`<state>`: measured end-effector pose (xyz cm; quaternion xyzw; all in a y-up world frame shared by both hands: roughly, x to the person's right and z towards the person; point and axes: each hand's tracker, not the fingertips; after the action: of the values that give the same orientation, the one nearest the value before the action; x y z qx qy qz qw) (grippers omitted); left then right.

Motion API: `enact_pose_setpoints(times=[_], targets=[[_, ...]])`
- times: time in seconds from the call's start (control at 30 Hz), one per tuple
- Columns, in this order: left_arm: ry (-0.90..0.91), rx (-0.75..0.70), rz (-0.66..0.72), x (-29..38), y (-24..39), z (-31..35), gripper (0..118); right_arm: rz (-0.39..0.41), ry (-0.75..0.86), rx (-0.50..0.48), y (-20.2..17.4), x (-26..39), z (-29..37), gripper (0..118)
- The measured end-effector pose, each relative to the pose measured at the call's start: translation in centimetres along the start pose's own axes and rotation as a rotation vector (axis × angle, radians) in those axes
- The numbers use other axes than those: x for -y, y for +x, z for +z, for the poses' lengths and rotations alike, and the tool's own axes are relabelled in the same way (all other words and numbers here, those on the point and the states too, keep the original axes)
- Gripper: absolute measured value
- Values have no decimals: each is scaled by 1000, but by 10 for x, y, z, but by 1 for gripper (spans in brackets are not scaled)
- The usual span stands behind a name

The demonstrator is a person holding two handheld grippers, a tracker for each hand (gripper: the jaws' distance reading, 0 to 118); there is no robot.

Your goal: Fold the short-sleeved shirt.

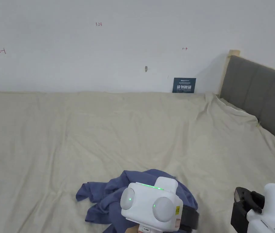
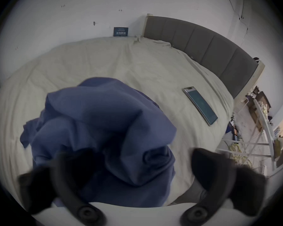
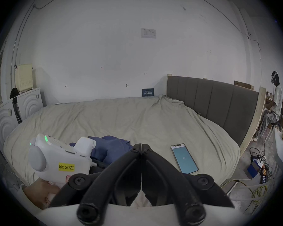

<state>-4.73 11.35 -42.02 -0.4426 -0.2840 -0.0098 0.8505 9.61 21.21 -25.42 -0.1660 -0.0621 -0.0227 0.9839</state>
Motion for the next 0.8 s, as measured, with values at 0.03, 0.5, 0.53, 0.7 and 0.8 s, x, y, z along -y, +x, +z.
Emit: enact_pose_setpoints(times=[0.03,0.5,0.53,0.7,0.8], targets=[[14,3,-1,3,-2,3,118,-6,-3,-5,-1,0,-1,0],[254,-371,165,48,-98,140,29,28,-4,-142,-48,1,-6,0],[250,-405,189,54,-109,141,7,29,-4,-156,-52,1,-8,0],[150,-345,311,83,-147,126,0,56,-17,-213,-73,4,-16,0],[106,-317,329,88,-155,107,0,76,-33,-235,-82,6,-25,0]])
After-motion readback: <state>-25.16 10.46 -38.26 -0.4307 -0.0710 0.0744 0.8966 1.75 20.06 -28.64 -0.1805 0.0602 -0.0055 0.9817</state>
